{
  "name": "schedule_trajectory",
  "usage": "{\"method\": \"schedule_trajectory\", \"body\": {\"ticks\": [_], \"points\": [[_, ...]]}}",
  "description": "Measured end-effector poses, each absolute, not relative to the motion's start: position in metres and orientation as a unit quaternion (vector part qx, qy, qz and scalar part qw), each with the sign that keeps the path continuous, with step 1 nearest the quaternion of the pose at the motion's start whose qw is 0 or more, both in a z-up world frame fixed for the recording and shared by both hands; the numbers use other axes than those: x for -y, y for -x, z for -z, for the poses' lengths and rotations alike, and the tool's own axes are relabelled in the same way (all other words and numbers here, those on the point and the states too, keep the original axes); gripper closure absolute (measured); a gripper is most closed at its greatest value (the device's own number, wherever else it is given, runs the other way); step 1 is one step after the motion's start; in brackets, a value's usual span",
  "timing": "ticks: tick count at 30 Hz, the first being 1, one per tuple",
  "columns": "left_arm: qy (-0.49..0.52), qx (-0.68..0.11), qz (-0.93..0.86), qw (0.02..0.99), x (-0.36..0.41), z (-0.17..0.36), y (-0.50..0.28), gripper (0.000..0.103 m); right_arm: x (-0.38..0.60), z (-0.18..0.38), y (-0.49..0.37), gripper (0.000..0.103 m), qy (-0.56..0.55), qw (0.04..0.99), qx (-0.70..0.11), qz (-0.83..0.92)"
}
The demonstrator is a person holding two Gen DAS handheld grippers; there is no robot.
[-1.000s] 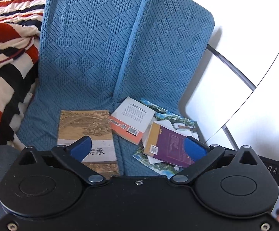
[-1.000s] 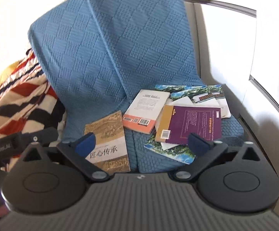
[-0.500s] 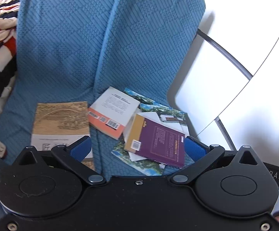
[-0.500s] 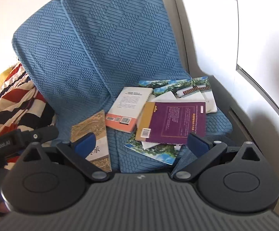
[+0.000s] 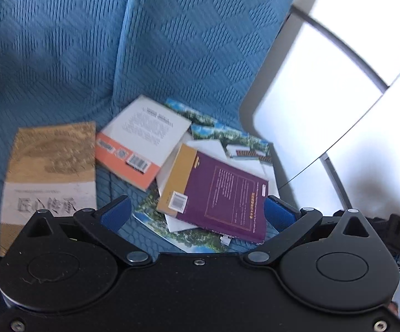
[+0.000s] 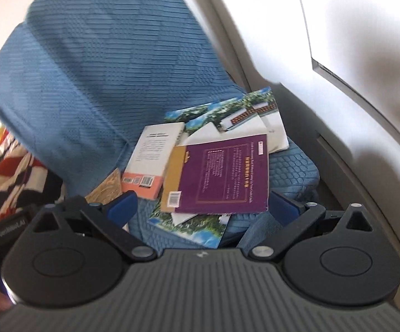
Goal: Organize objects
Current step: 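Move both grippers toward the purple book on the book pile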
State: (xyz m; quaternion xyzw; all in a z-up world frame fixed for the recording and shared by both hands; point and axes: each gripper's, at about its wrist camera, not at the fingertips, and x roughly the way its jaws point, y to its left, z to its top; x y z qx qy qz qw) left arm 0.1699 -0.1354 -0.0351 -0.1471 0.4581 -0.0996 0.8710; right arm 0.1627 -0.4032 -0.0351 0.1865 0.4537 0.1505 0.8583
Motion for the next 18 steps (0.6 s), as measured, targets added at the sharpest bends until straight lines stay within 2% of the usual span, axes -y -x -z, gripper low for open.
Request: {"method": "schedule_trajectory", "body": {"ticks": [7,12,18], "points": [[0.16,-0.493,0.086,0.851,0.146,0.082,-0.201,0.004,0.426,0.069,-0.204,0.008,-0.212,0.843,-0.475,-0.138],[0.164,-0.508,0.083,0.841,0.153,0.112,-0.224,0.006,0.435,0.096,-0.236,0.025,-0.215,0.826,-0.504,-0.13],[0.146,-0.525,0.079,0.835,0.158,0.147,-0.248,0.007,0.44,0.13,-0.266,0.029,-0.219,0.799,-0.544,-0.136]]}}
